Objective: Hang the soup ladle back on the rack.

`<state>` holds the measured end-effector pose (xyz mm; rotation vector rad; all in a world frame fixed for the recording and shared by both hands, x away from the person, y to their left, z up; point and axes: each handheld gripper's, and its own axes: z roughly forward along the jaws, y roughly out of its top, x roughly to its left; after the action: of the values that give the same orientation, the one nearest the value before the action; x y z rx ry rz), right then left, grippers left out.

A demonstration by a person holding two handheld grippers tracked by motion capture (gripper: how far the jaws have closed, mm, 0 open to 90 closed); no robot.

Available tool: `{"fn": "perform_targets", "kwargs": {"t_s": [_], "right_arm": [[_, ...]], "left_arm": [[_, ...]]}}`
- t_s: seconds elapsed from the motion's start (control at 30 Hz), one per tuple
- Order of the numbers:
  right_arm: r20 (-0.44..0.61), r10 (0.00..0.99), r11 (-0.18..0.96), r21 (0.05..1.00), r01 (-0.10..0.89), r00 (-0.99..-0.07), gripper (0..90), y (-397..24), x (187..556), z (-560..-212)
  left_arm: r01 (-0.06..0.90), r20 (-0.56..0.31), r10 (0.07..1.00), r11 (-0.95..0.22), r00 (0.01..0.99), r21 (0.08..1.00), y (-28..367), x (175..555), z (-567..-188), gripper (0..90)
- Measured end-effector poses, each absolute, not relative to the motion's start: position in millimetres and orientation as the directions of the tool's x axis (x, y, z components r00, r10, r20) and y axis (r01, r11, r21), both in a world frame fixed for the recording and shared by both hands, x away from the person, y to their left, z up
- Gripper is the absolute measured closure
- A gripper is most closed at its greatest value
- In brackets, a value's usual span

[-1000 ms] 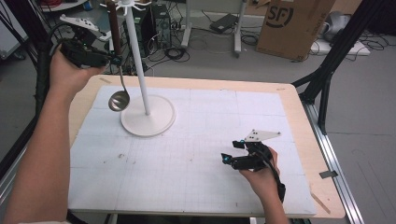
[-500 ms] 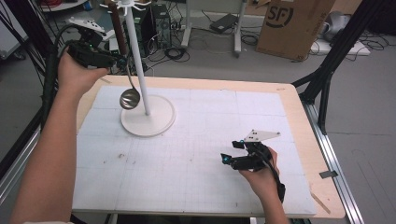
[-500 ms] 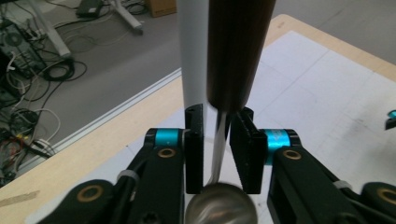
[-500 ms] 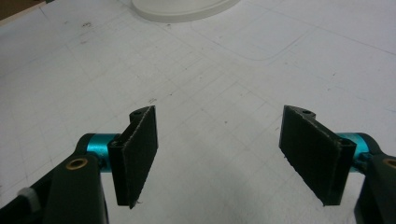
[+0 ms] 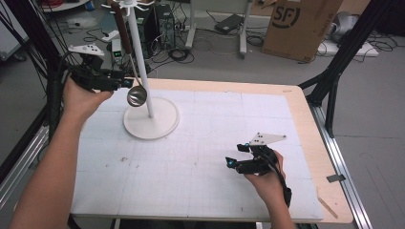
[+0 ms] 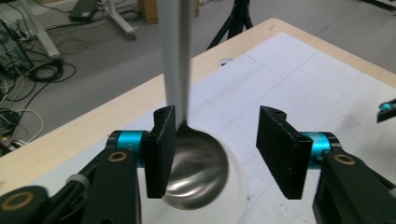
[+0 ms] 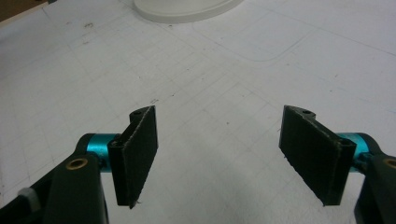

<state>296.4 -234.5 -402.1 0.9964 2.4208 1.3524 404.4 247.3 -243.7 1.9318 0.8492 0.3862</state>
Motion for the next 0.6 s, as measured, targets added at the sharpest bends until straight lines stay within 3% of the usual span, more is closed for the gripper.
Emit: {"fn": "perform_targets", "kwargs": {"t_s": [0.6], "right_arm": [[0.151,0.644,0.354,0.810,0.467,-0.750,27.2,-234,295,-400]], "left_arm": [[0.363,-0.110,0.609,-0.310,0.785,0.879,237,367,-281,30.4]]}}
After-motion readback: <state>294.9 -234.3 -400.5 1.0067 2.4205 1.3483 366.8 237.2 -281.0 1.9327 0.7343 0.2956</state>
